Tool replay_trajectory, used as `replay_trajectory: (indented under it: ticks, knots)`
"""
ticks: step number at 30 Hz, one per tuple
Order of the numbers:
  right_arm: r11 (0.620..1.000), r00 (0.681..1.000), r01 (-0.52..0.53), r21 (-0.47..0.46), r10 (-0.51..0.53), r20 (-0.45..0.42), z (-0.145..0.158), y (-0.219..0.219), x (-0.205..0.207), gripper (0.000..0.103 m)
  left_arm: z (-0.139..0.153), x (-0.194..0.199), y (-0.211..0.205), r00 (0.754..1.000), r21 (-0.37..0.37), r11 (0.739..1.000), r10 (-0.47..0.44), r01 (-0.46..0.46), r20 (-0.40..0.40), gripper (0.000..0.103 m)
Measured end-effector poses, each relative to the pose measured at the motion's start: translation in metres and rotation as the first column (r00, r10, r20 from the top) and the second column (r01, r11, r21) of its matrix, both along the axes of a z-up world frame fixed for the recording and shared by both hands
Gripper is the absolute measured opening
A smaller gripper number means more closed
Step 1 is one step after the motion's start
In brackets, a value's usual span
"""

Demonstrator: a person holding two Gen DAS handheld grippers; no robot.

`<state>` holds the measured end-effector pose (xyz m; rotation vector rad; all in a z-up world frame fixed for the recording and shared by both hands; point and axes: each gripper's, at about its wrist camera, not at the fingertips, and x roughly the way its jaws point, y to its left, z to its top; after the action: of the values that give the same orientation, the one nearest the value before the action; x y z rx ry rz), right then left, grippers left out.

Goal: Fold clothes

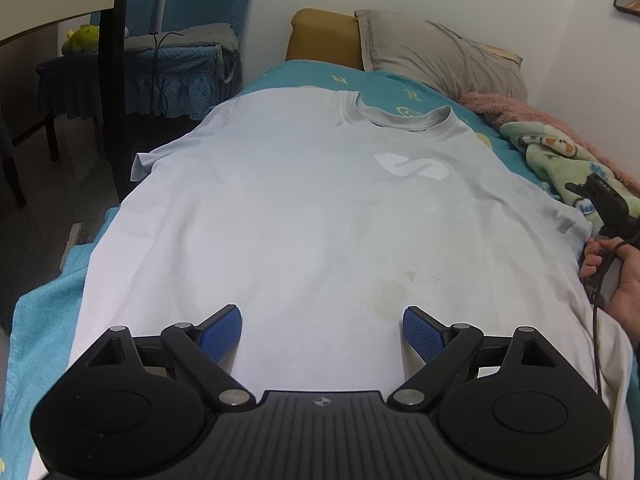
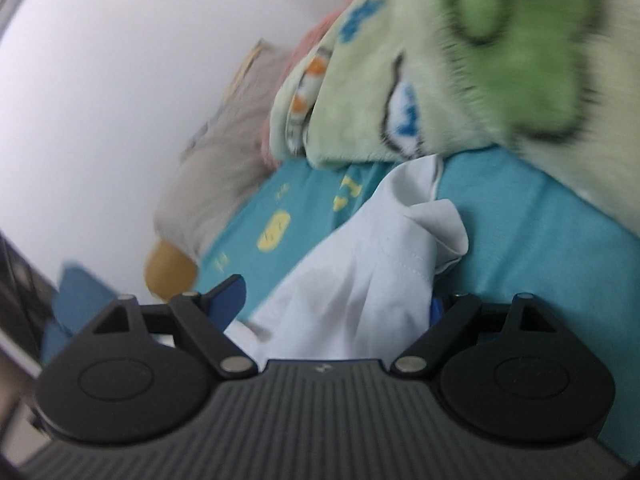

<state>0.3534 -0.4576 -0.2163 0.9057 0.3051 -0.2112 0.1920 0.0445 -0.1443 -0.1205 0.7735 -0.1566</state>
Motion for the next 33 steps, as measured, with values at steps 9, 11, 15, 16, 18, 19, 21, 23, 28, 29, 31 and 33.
replay_trajectory:
  ticks: [9, 11, 15, 16, 18, 19, 21, 23, 28, 29, 31, 33]
  knots:
    - [0.969, 0.975, -0.040, -0.243, -0.015, -0.220, 0.047, 0.028, 0.050, 0.010, 0.005, 0.002, 0.000, 1.000, 0.051, 0.998, 0.030, -0.030, 0.002, 0.090]
    - [0.941, 0.975, -0.063, -0.332, -0.013, -0.222, 0.073, 0.047, 0.051, 0.009, 0.010, 0.002, 0.007, 0.999, 0.042, 0.998, 0.051, -0.051, -0.003, 0.090]
    - [0.864, 0.979, -0.089, -0.495, -0.016, -0.203, 0.130, 0.093, 0.047, 0.009, 0.018, 0.003, 0.021, 0.995, 0.019, 0.995, 0.094, -0.094, -0.014, 0.090]
    - [0.843, 0.980, -0.092, -0.530, -0.016, -0.196, 0.144, 0.105, 0.046, 0.009, 0.021, 0.003, 0.025, 0.994, 0.013, 0.994, 0.105, -0.105, -0.016, 0.090]
    - [0.809, 0.984, -0.100, -0.579, -0.008, -0.181, 0.168, 0.132, 0.045, 0.009, 0.030, 0.005, 0.035, 0.991, 0.048, 0.990, 0.133, -0.132, -0.006, 0.090]
    - [0.794, 0.984, -0.109, -0.599, 0.002, -0.176, 0.177, 0.148, 0.045, 0.009, 0.035, 0.006, 0.040, 0.989, 0.067, 0.987, 0.146, -0.146, 0.001, 0.090]
    - [0.761, 0.983, -0.144, -0.632, 0.037, -0.179, 0.190, 0.185, 0.048, 0.009, 0.046, 0.005, 0.057, 0.983, 0.067, 0.981, 0.184, -0.185, 0.021, 0.090]
    - [0.715, 0.977, -0.192, -0.672, 0.077, -0.197, 0.194, 0.226, 0.057, 0.009, 0.054, 0.005, 0.075, 0.975, 0.052, 0.974, 0.218, -0.220, 0.034, 0.090]
    - [0.569, 0.922, -0.385, -0.726, 0.210, -0.325, 0.150, 0.332, 0.089, 0.009, 0.055, 0.010, 0.107, 0.958, -0.012, 0.958, 0.285, -0.285, 0.010, 0.090]
    - [0.538, 0.904, -0.427, -0.727, 0.237, -0.356, 0.136, 0.352, 0.094, 0.009, 0.053, 0.012, 0.109, 0.959, -0.018, 0.959, 0.282, -0.282, 0.000, 0.090]
    - [0.512, 0.873, -0.489, -0.707, 0.284, -0.397, 0.109, 0.377, 0.103, 0.009, 0.048, 0.017, 0.110, 0.964, -0.021, 0.964, 0.266, -0.266, -0.017, 0.090]
    - [0.510, 0.853, -0.522, -0.683, 0.295, -0.431, 0.087, 0.389, 0.110, 0.010, 0.041, 0.020, 0.107, 0.970, -0.016, 0.970, 0.242, -0.243, -0.020, 0.090]
